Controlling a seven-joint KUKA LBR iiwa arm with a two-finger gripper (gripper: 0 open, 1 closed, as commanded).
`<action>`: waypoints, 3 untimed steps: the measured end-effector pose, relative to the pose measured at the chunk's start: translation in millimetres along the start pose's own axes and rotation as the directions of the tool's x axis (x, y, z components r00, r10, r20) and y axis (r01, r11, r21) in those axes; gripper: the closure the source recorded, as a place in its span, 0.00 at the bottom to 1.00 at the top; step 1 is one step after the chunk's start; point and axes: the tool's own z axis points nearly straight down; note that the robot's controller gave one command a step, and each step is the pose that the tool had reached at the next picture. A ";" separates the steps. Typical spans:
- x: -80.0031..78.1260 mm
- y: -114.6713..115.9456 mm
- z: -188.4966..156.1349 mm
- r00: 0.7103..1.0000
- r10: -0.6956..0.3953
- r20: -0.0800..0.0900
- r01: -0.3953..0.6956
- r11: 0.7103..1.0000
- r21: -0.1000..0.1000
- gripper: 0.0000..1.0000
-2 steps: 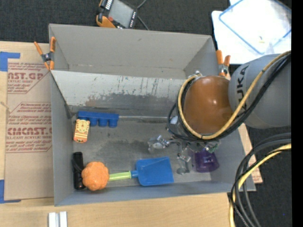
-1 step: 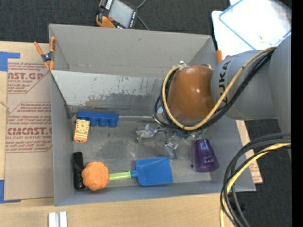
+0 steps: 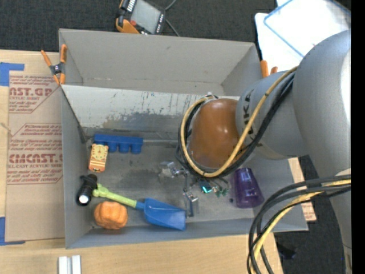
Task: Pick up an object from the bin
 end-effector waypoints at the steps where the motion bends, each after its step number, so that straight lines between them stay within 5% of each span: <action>1: 0.7 4.8 0.6 1.000 0.020 0.000 -0.020 1.000 -0.003 0.00; 3: 0.7 4.8 0.6 1.000 0.020 0.000 -0.020 1.000 -0.002 0.00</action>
Offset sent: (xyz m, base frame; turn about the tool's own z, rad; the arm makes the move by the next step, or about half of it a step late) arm 0.0000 0.0000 0.0000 0.0000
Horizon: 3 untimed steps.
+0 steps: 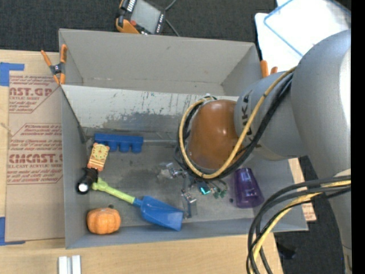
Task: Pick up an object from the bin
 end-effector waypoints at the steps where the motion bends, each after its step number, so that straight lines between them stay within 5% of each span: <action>1: -69.9 11.0 -24.4 0.979 -0.204 0.007 0.204 0.979 0.002 0.00; 2: -67.6 10.9 -22.9 0.979 -0.203 0.003 0.203 0.979 0.000 0.00; 3: -70.1 37.0 0.1 0.994 0.111 0.005 -0.111 0.994 -0.003 0.00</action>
Offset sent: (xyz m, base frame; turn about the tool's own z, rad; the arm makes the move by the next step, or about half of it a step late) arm 0.0000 0.0000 0.0000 0.0000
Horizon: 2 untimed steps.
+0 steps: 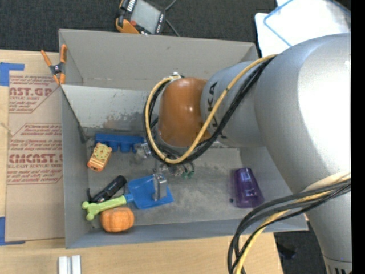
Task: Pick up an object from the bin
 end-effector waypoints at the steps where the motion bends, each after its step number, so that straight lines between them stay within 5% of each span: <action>1: -16.3 33.2 0.0 0.958 -0.286 0.002 0.286 0.958 0.002 0.00; 2: -13.9 35.8 -0.1 0.977 -0.215 0.004 0.215 0.977 -0.001 0.00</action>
Offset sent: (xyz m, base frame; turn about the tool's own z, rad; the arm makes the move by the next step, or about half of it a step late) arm 0.0003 0.0150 -0.0001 -0.0268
